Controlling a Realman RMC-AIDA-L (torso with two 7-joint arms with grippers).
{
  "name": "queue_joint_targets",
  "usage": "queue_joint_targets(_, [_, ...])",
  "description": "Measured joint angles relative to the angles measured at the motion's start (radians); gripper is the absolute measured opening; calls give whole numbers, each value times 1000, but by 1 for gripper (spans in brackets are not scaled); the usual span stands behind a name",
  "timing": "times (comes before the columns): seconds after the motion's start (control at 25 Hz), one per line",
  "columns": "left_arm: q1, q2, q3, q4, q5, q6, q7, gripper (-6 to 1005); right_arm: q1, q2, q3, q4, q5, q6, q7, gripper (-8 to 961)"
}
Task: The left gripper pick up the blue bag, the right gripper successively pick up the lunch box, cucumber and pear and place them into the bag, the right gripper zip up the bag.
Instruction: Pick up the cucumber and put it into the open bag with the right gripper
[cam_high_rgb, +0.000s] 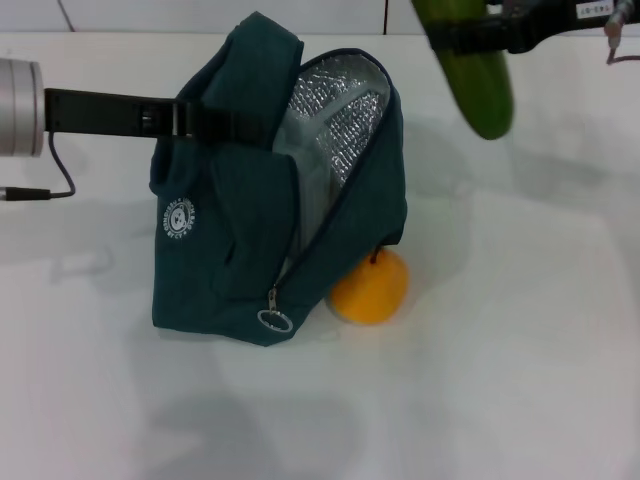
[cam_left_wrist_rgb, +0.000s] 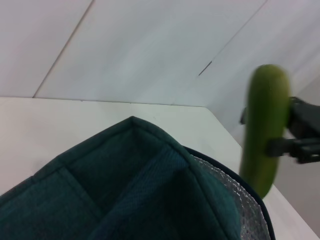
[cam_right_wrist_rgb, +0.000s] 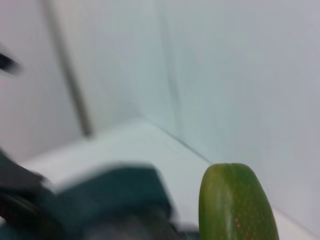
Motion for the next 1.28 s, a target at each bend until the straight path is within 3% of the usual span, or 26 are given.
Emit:
queue_joint_targets(0.32, [-1, -5, 2, 0, 0, 0, 4, 39, -22, 5, -50, 156, 406, -1, -358, 613])
queue_joint_targets(0.56, [-1, -6, -1, 1, -4, -3, 6, 39, -11, 10, -171, 326, 652, -4, -598, 613])
queue_joint_targets(0.84, [8, -7, -3, 1, -12, -6, 6, 39, 3, 12, -271, 457, 794, -4, -747, 613])
queue_joint_targets(1.28, [18, -8, -14, 0, -15, -5, 6, 39, 8, 13, -331, 567, 890, -17, -837, 614])
